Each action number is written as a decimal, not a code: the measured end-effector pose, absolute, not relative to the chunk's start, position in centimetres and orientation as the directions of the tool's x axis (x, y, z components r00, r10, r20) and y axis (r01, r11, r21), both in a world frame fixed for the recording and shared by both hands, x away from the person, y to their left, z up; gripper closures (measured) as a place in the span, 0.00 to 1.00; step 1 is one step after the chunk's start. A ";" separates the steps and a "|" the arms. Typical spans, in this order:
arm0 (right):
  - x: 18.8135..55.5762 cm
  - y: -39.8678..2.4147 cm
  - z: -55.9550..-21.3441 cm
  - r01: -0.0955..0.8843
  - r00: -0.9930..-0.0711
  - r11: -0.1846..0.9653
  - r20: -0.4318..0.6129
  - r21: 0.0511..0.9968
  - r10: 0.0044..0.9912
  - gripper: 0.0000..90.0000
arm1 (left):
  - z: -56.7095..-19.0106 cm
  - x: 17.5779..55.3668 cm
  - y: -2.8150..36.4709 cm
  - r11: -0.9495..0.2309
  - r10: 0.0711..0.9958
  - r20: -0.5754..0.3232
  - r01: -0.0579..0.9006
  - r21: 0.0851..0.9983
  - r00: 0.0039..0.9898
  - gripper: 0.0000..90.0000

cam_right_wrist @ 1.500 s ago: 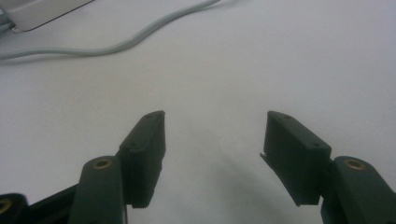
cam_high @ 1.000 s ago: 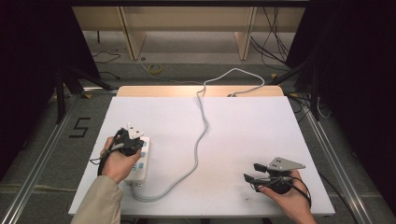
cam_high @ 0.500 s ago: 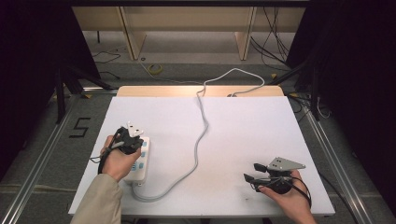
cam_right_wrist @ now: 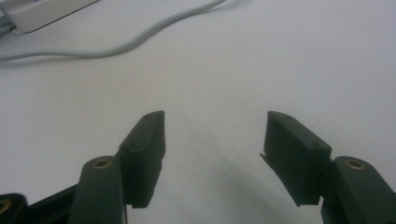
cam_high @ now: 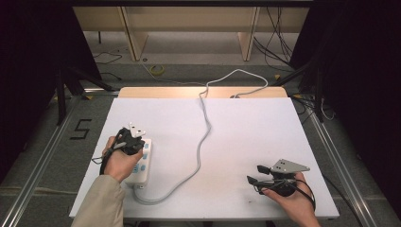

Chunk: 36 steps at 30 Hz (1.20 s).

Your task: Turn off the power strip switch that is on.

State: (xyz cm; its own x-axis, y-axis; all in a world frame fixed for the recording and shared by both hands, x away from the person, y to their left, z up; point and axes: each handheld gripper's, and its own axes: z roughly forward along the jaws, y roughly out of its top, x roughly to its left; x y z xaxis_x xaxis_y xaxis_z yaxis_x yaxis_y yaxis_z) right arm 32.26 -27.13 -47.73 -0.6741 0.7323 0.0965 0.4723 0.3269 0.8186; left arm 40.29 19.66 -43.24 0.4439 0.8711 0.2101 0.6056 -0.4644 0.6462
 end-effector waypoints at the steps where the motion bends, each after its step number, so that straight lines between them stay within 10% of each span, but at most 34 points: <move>1: 32.3 -27.1 -47.7 0.472 -0.674 0.327 0.097 0.819 0.732 0.44 | -43.2 40.3 19.6 -0.465 0.871 0.210 0.607 0.644 0.444 1.00; 36: 32.3 -27.1 -47.7 0.469 -0.679 0.329 0.096 0.820 0.728 0.44 | -43.5 41.5 19.1 -0.478 0.868 0.205 0.651 0.590 0.452 1.00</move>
State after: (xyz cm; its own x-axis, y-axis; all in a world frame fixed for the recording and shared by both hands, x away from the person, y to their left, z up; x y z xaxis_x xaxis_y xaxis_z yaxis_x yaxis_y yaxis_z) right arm 32.28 -27.06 -47.74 -0.6786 0.7282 0.0960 0.4686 0.3286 0.8201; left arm 41.54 19.14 -43.51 0.4517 0.8683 0.2049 0.6511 -0.4778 0.5897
